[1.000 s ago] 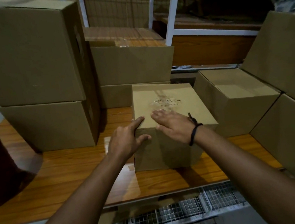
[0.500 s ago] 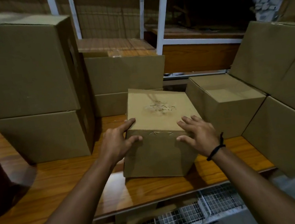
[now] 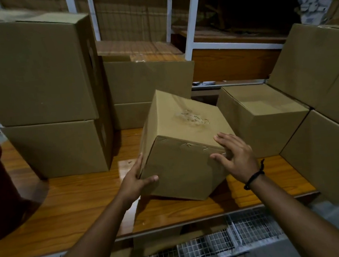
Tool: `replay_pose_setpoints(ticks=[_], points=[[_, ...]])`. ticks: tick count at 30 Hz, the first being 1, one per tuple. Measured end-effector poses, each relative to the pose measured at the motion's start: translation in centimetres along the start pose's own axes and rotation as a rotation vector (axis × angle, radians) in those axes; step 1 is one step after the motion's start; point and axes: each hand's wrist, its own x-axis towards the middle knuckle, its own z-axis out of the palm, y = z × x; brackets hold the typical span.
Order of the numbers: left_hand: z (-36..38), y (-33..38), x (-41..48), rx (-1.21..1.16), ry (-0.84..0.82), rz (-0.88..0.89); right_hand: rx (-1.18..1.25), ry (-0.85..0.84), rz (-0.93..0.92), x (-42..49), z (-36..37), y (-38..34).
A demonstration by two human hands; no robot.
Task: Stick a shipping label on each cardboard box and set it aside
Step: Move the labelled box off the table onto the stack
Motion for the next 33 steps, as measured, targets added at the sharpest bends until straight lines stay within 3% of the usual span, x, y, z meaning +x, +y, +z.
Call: replay_pose_setpoints(ticks=[6, 9, 12, 15, 18, 21, 27, 33], points=[[0.0, -0.2, -0.2, -0.173, 0.071, 0.007, -0.091, -0.068, 0.01, 0.8, -1.2, -2.2], [-0.6, 0.6, -0.1, -0.081, 0.178, 0.097, -0.365, -0.177, -0.049, 2.2, -3.1, -4.8], [-0.7, 1.2, 0.5, 0.088, 0.189, 0.137, -0.328, -0.371, -0.039, 4.4, -4.0, -9.2], [0.2, 2.5, 0.3, 0.141, 0.228, 0.17, -0.354, -0.405, -0.099, 6.5, -3.0, -12.3], [0.5, 3.0, 0.1, 0.178, 0.278, 0.21, -0.396, -0.317, -0.141, 7.5, -2.6, -13.1], [-0.4, 4.1, -0.4, 0.26, 0.369, 0.306, -0.251, -0.208, -0.137, 6.8, -3.3, -12.0], [-0.7, 6.9, -2.2, 0.671, 0.526, 0.665, 0.232, 0.005, 0.154, 0.9, -3.1, -7.7], [0.3, 6.2, -2.4, 0.859, 0.464, 0.808, 0.407, 0.055, 0.297, -2.8, -0.3, -4.3]])
